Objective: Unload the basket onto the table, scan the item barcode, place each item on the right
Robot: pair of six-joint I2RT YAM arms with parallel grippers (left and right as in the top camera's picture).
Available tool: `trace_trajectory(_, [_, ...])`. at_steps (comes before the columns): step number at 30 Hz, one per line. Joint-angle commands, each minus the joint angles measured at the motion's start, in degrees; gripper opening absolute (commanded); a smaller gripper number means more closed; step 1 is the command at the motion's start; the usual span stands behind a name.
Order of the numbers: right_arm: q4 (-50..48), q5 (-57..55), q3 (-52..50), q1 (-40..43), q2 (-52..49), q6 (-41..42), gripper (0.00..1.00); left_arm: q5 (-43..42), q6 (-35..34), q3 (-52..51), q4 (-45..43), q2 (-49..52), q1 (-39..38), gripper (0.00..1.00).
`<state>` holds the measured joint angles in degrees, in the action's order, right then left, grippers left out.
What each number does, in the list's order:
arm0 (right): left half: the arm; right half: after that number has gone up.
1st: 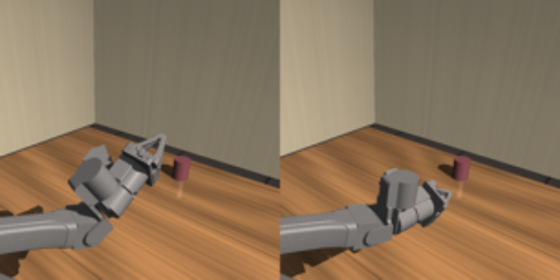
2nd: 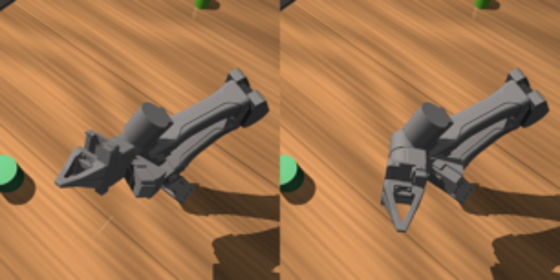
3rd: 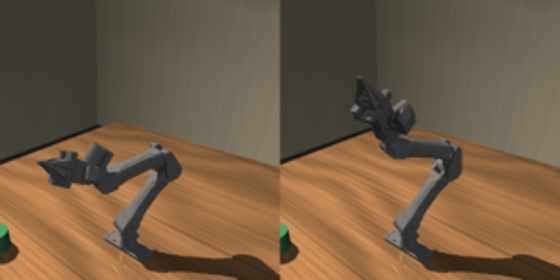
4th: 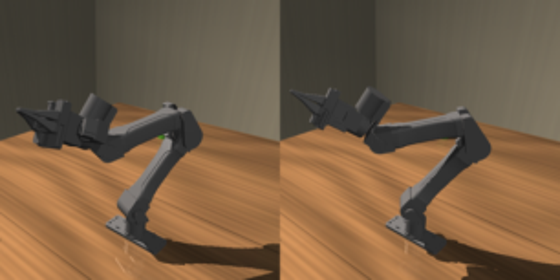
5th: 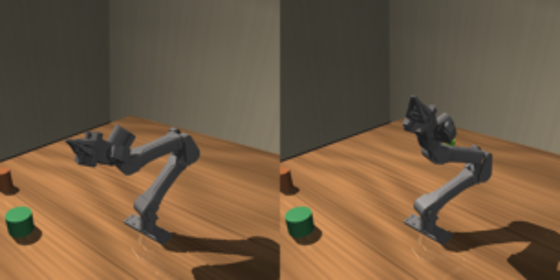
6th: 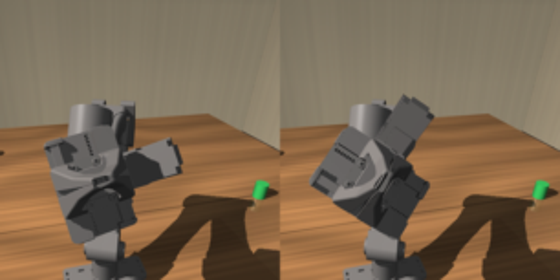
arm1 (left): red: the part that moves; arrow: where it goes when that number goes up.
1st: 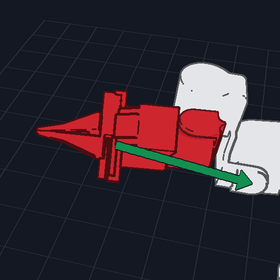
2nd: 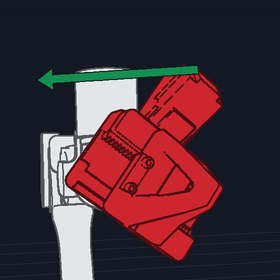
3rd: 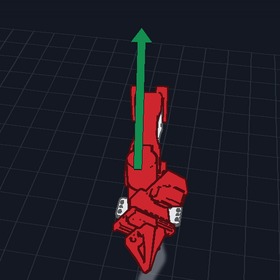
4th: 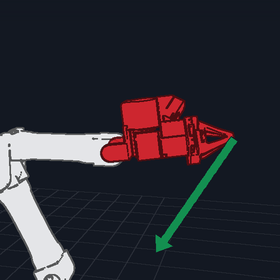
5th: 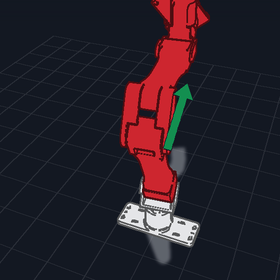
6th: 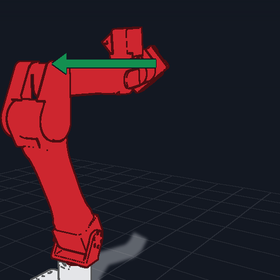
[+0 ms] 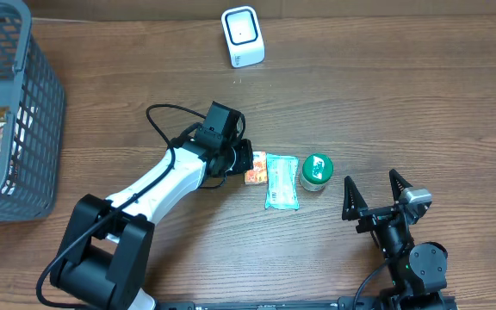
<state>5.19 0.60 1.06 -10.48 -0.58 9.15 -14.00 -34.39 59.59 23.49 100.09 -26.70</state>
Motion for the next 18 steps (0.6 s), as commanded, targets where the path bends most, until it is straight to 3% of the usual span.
trace_trajectory(1, [-0.3,-0.5,-0.6,0.3,0.4,-0.2,1.00,-1.1,-0.5,-0.4,-0.5,3.1,-1.1,0.04])
trace_trajectory(18, [-0.3,-0.5,-0.6,0.3,0.4,-0.2,1.00,-1.1,1.2,-0.3,1.5,6.2,-0.2,0.04])
